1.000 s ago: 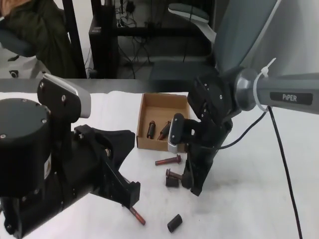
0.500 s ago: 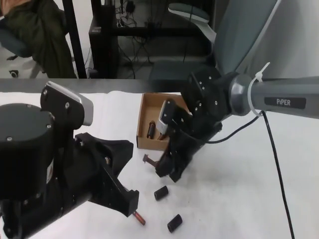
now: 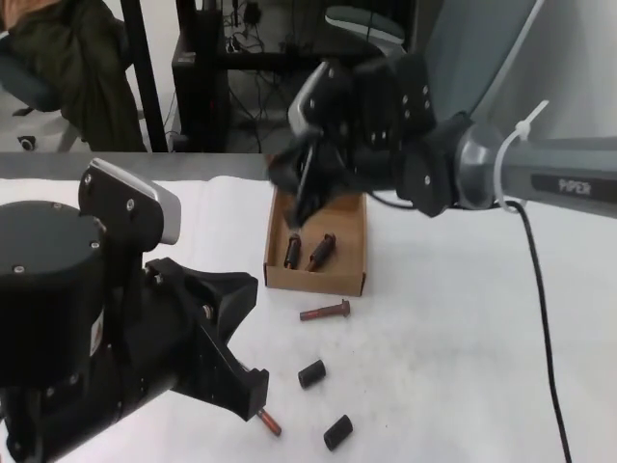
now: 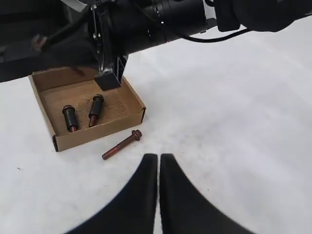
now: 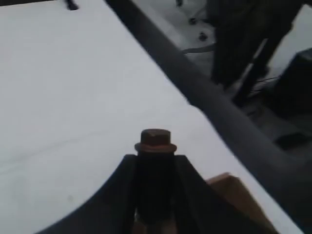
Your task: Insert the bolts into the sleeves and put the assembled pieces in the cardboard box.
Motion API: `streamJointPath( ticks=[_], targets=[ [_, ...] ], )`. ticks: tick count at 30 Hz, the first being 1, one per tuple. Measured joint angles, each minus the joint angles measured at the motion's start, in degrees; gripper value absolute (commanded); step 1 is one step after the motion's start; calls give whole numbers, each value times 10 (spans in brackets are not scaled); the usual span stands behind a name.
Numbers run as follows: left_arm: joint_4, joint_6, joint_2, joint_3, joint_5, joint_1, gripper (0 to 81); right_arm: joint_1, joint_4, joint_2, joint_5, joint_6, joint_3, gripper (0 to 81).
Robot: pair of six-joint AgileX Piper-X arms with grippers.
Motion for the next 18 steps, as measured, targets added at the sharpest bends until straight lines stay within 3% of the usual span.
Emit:
streamJointPath(
  ticks=[4, 10, 18],
  targets=[
    [1, 0, 0, 0, 0, 0, 18, -11, 13, -2, 72, 0, -7, 4],
    [2, 0, 0, 0, 0, 0, 18, -40, 162, 22, 139, -15, -98, 4],
    [-2, 0, 0, 0, 0, 0, 18, -45, 386, 56, 168, -12, -223, 4]
  ],
)
